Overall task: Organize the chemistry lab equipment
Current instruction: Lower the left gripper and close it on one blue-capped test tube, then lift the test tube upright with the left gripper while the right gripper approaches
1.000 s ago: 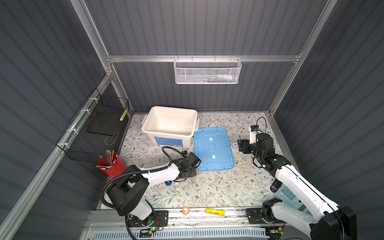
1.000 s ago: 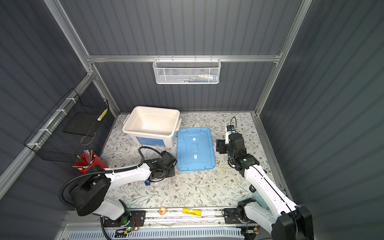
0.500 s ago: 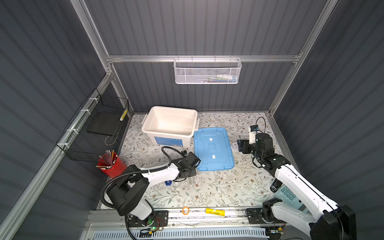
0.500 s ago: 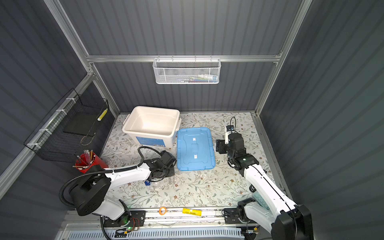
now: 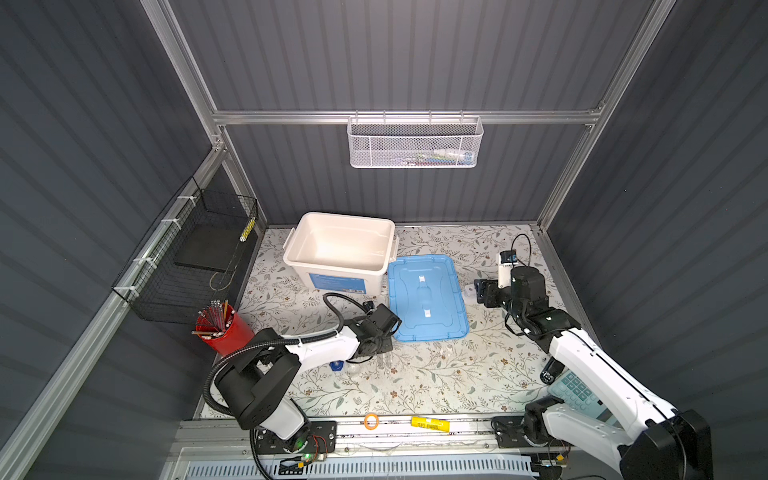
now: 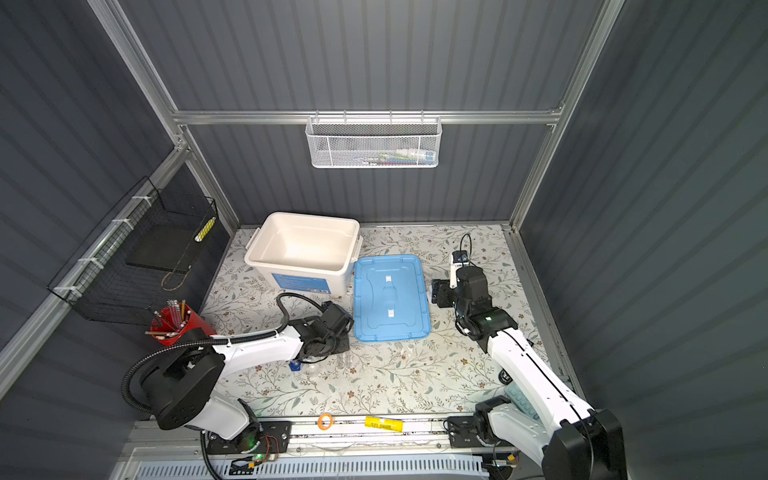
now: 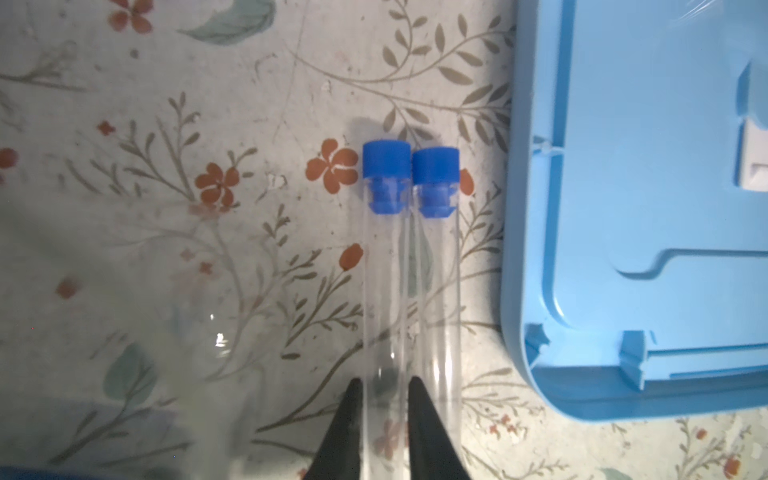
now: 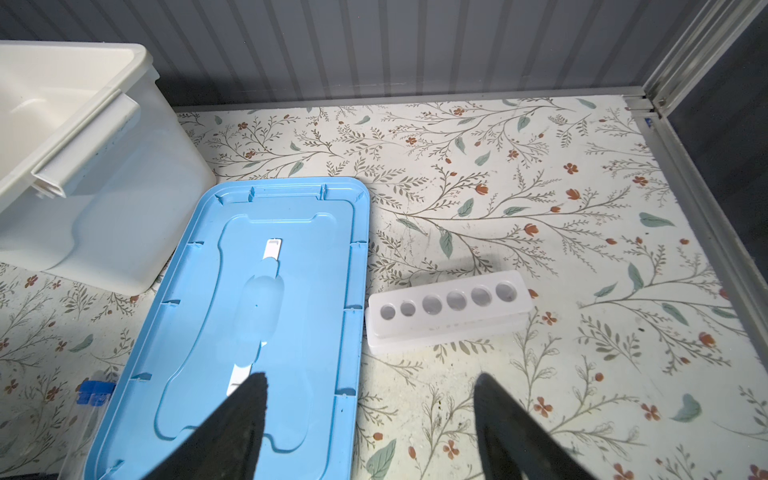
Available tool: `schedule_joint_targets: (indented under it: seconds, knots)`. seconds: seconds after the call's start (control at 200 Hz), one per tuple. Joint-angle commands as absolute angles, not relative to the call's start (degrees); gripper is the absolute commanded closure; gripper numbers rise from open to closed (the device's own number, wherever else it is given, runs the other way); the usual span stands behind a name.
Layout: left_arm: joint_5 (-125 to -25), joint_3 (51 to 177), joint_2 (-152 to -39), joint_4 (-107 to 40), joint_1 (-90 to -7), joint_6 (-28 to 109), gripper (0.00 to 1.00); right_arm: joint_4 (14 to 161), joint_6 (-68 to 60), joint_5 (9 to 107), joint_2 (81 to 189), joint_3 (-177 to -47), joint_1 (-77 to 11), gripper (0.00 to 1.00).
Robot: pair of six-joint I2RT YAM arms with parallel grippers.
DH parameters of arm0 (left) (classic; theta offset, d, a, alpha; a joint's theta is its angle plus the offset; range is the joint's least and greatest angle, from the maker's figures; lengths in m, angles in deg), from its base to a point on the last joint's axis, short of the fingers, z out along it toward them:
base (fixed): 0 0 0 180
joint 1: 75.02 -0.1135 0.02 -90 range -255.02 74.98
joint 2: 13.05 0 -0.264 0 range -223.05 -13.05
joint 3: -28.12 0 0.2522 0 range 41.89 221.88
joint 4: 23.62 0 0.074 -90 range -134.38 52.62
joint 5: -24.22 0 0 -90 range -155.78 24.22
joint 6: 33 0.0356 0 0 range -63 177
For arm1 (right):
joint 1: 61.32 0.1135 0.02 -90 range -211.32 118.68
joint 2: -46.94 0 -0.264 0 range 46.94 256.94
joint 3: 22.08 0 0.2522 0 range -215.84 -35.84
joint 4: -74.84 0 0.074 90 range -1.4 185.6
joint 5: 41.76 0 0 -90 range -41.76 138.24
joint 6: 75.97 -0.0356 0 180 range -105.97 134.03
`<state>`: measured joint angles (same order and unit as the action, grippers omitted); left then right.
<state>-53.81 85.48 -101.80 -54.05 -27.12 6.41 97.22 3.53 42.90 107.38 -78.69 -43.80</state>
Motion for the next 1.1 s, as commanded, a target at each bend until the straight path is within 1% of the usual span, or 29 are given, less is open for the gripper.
schedule_joint_targets:
  seconds: [0.0,0.11,0.185,0.26,0.465,0.625,0.77,0.931,0.976,1.096]
  knots:
    - [-53.5,85.7,-103.4,-56.5,-27.6,7.3,0.77,97.7,2.9,43.0,107.6,-79.3,-43.7,0.22]
    - [-53.7,86.0,-103.7,-56.8,-27.6,7.6,0.77,97.7,2.9,43.0,107.7,-79.3,-43.7,0.22]
    - [-53.7,86.1,-103.7,-56.9,-27.6,7.9,0.81,97.7,2.9,43.0,107.7,-79.3,-43.7,0.22]
    - [-53.6,86.1,-103.6,-57.1,-27.6,8.2,0.86,97.7,2.9,43.0,107.8,-79.3,-43.7,0.22]
    - [-53.9,86.4,-104.4,-57.7,-27.6,8.9,0.93,97.7,2.8,43.1,107.8,-79.3,-43.7,0.22]
    - [-53.2,87.5,-103.1,-59.6,-27.6,10.0,0.94,97.8,2.9,43.1,107.5,-79.6,-43.7,0.22]
    - [-51.9,88.9,-99.7,-63.2,-27.6,12.1,0.94,97.9,3.1,43.6,107.6,-80.2,-43.7,0.22]
    - [-54.1,89.4,-95.9,-64.5,-27.5,18.3,0.94,99.1,3.9,44.7,107.6,-81.9,-43.7,0.22]
    - [-55.0,89.2,-94.8,-64.6,-27.5,20.4,0.95,99.8,4.2,45.3,107.6,-82.6,-43.7,0.22]
    - [-55.5,88.2,-90.3,-63.9,-27.5,23.8,0.95,102.1,4.7,48.7,108.0,-84.7,-43.7,0.21]
